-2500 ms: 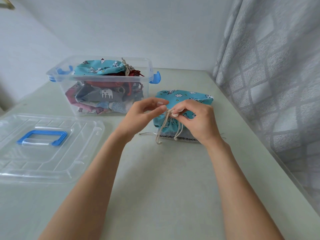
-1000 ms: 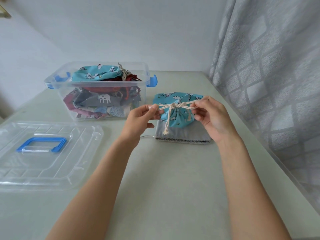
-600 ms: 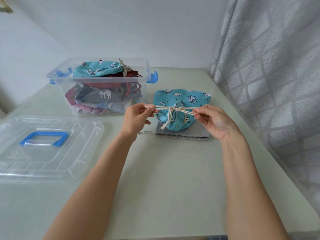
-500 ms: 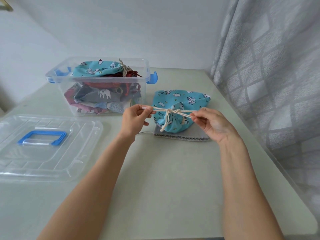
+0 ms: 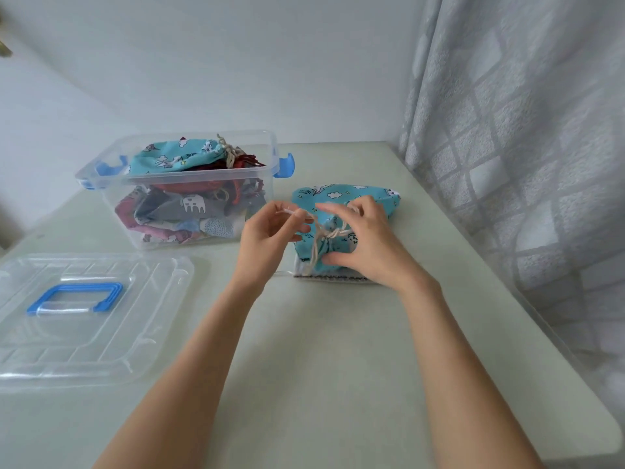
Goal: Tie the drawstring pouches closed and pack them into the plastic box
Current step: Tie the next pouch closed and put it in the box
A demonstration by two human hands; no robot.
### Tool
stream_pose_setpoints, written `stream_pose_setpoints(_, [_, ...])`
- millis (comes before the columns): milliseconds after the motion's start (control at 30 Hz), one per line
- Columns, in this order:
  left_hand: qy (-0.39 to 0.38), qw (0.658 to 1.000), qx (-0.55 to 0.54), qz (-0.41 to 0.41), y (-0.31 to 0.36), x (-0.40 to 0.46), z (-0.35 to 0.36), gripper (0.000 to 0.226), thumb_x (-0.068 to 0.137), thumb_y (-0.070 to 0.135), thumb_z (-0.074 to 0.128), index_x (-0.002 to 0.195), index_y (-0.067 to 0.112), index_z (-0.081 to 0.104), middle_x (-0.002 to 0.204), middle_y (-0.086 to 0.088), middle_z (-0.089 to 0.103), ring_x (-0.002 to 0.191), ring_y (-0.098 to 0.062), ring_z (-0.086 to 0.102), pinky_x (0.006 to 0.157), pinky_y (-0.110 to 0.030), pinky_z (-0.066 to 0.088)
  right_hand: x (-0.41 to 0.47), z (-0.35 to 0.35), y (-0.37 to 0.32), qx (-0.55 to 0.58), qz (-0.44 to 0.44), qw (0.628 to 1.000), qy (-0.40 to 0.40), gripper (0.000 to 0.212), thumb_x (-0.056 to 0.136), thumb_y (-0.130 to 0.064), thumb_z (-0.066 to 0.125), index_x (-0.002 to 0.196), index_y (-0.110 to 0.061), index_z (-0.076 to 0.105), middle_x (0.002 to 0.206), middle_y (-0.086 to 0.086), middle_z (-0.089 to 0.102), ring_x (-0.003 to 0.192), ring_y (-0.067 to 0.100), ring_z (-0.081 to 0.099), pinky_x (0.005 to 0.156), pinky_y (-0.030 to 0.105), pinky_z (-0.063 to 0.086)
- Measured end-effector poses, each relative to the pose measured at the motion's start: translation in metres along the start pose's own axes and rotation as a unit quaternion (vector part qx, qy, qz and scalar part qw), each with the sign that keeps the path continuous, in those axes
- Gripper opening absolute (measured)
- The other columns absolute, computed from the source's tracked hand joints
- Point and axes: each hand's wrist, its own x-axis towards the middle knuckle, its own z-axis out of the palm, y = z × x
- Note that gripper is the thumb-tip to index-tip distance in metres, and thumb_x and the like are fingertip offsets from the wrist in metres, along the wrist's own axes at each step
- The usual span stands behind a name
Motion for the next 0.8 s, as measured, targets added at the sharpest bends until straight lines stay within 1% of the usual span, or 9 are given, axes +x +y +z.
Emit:
stream_pose_setpoints(100, [-0.014, 0.998, 0.047, 0.037, -0.004, -0.002, 0.002, 0.014, 0.090, 0.029, 0.058, 0.102, 0.021, 0.058, 0.102, 0.006, 0.068, 0.099, -0.007, 0.062, 0.087, -0.027, 0.049, 0.004, 0.007, 0.004, -0.038, -0.032, 0.994, 0.093, 0.037, 0.073, -0.036, 0.077, 0.101, -0.017, 0.063, 0.119, 0.004, 0.047, 0.113, 0.023, 0.040, 0.097, 0.040, 0.035])
stream_pose_setpoints(200, [-0.046, 0.988, 0.140, 0.038, -0.008, 0.011, 0.000, 0.043, 0.083, 0.043, 0.063, 0.122, 0.035, 0.047, 0.124, 0.018, 0.054, 0.120, -0.005, 0.047, 0.096, -0.025, 0.039, 0.020, -0.020, 0.003, 0.086, 0.013, 0.987, 0.134, 0.032, 0.078, -0.039, 0.072, 0.086, -0.014, 0.053, 0.079, -0.007, 0.058, 0.074, 0.013, 0.053, 0.069, 0.030, 0.043])
stream_pose_setpoints(267, [-0.071, 0.968, 0.237, 0.039, -0.011, 0.030, 0.005, 0.056, 0.082, 0.040, 0.067, 0.131, 0.030, 0.041, 0.131, 0.013, 0.050, 0.124, -0.010, 0.043, 0.098, -0.026, 0.035, 0.047, -0.039, 0.010, 0.054, 0.044, 0.988, 0.137, 0.035, 0.079, -0.046, 0.069, 0.084, -0.018, 0.048, 0.064, -0.010, 0.051, 0.059, 0.011, 0.047, 0.055, 0.028, 0.036])
stream_pose_setpoints(367, [-0.083, 0.925, 0.365, 0.063, -0.019, 0.052, 0.018, 0.062, 0.085, 0.037, 0.063, 0.138, 0.023, 0.035, 0.139, 0.001, 0.045, 0.125, -0.021, 0.042, 0.099, -0.032, 0.036, 0.099, -0.052, 0.034, -0.039, 0.062, 0.993, 0.087, 0.038, 0.082, -0.051, 0.064, 0.087, -0.017, 0.047, 0.072, -0.006, 0.055, 0.063, 0.016, 0.052, 0.058, 0.032, 0.039])
stream_pose_setpoints(500, [-0.133, 0.859, 0.494, 0.024, -0.044, 0.065, 0.024, 0.063, 0.088, 0.040, 0.055, 0.144, 0.029, 0.026, 0.148, 0.001, 0.033, 0.132, -0.026, 0.032, 0.102, -0.039, 0.037, 0.150, -0.031, 0.080, -0.104, 0.105, 0.988, -0.050, 0.045, 0.084, -0.049, 0.062, 0.101, -0.009, 0.052, 0.094, 0.006, 0.057, 0.081, 0.022, 0.053, 0.072, 0.037, 0.044])
stream_pose_setpoints(600, [-0.147, 0.826, 0.544, 0.014, -0.054, 0.072, 0.026, 0.054, 0.091, 0.035, 0.051, 0.141, 0.034, 0.031, 0.142, 0.005, 0.040, 0.130, -0.022, 0.033, 0.093, -0.038, 0.042, 0.160, -0.010, 0.105, -0.097, 0.159, 0.970, -0.159, 0.063, 0.081, -0.050, 0.066, 0.129, -0.016, 0.043, 0.129, 0.011, 0.053, 0.109, 0.027, 0.053, 0.090, 0.037, 0.043])
stream_pose_setpoints(667, [-0.137, 0.816, 0.561, 0.019, -0.057, 0.075, 0.027, 0.045, 0.092, 0.033, 0.051, 0.136, 0.034, 0.040, 0.135, 0.006, 0.046, 0.125, -0.020, 0.037, 0.085, -0.037, 0.046, 0.161, -0.006, 0.113, -0.074, 0.175, 0.967, -0.169, 0.077, 0.078, -0.048, 0.070, 0.139, -0.018, 0.036, 0.140, 0.010, 0.046, 0.123, 0.029, 0.048, 0.101, 0.039, 0.039])
stream_pose_setpoints(733, [-0.114, 0.816, 0.565, 0.048, -0.059, 0.077, 0.029, 0.034, 0.094, 0.032, 0.050, 0.128, 0.032, 0.052, 0.131, 0.007, 0.050, 0.122, -0.019, 0.040, 0.074, -0.036, 0.049, 0.163, -0.007, 0.118, -0.108, 0.151, 0.972, -0.142, 0.072, 0.075, -0.051, 0.071, 0.134, -0.018, 0.046, 0.135, 0.009, 0.053, 0.120, 0.028, 0.050, 0.100, 0.041, 0.041])
stream_pose_setpoints(800, [-0.074, 0.826, 0.548, 0.110, -0.058, 0.079, 0.032, 0.025, 0.093, 0.027, 0.054, 0.116, 0.028, 0.063, 0.126, 0.005, 0.054, 0.118, -0.021, 0.044, 0.059, -0.033, 0.046, 0.162, -0.017, 0.115, -0.130, 0.120, 0.979, -0.102, 0.053, 0.075, -0.051, 0.071, 0.115, -0.018, 0.059, 0.116, 0.009, 0.063, 0.102, 0.026, 0.058, 0.088, 0.041, 0.047])
